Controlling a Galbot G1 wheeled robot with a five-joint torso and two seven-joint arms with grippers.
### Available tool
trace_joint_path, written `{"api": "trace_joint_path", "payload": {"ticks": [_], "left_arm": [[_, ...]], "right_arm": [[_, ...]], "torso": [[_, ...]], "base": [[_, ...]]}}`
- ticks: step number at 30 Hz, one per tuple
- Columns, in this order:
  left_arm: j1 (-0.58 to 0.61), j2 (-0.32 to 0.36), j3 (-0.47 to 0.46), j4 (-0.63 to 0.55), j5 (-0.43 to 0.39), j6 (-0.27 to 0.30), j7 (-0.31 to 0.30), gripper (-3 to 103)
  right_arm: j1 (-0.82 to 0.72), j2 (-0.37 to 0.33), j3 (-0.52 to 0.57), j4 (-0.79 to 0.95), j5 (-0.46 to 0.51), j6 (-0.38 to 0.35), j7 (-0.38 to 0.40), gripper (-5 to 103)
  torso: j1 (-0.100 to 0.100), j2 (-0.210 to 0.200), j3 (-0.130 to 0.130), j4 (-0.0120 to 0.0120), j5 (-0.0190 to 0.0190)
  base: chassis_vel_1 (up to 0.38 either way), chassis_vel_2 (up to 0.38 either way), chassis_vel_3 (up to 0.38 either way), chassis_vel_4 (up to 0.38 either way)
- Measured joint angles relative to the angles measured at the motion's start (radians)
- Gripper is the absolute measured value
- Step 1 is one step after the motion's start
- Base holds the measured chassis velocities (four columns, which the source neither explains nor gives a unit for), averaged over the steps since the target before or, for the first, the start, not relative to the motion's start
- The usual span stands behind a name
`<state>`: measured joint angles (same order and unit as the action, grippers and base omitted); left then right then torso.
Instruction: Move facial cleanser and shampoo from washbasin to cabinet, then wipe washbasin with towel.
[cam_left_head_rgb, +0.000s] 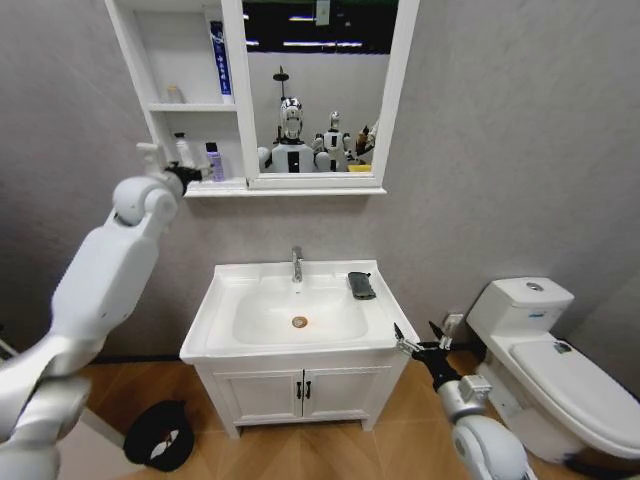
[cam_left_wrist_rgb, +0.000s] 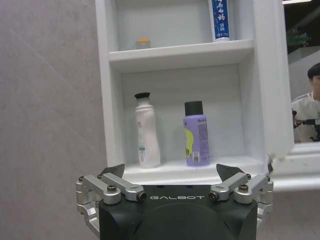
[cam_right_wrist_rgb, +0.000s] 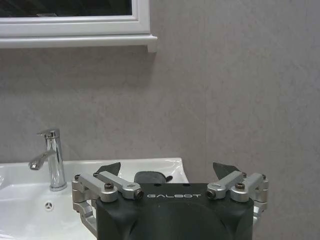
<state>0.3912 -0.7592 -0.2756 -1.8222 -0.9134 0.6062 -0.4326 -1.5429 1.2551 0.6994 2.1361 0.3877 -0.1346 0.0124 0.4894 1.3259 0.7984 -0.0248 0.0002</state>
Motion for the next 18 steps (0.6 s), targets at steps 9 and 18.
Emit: {"api": "trace_joint_path", "payload": {"ticks": [9, 18], "left_arm": [[0.487, -0.013, -0.239, -0.232, 0.059, -0.086, -0.010, 100], [0.719, -0.165, -0.270, -0.333, 0.223, -0.237, 0.061, 100]], "right_arm": [[0.069, -0.141, -0.006, 0.034, 0.097, -0.089, 0.067, 100], [0.057, -0.270, 0.019, 0.094, 0.177, -0.196, 0.202, 100]], "torso": [[0.000, 0.000, 0.000, -0.0009, -0.0001], [0.000, 0.000, 0.000, -0.0018, 0.0003]], "base": [[0.000, 0.000, 0.000, 0.000], [0.000, 0.000, 0.000, 0.000]]}}
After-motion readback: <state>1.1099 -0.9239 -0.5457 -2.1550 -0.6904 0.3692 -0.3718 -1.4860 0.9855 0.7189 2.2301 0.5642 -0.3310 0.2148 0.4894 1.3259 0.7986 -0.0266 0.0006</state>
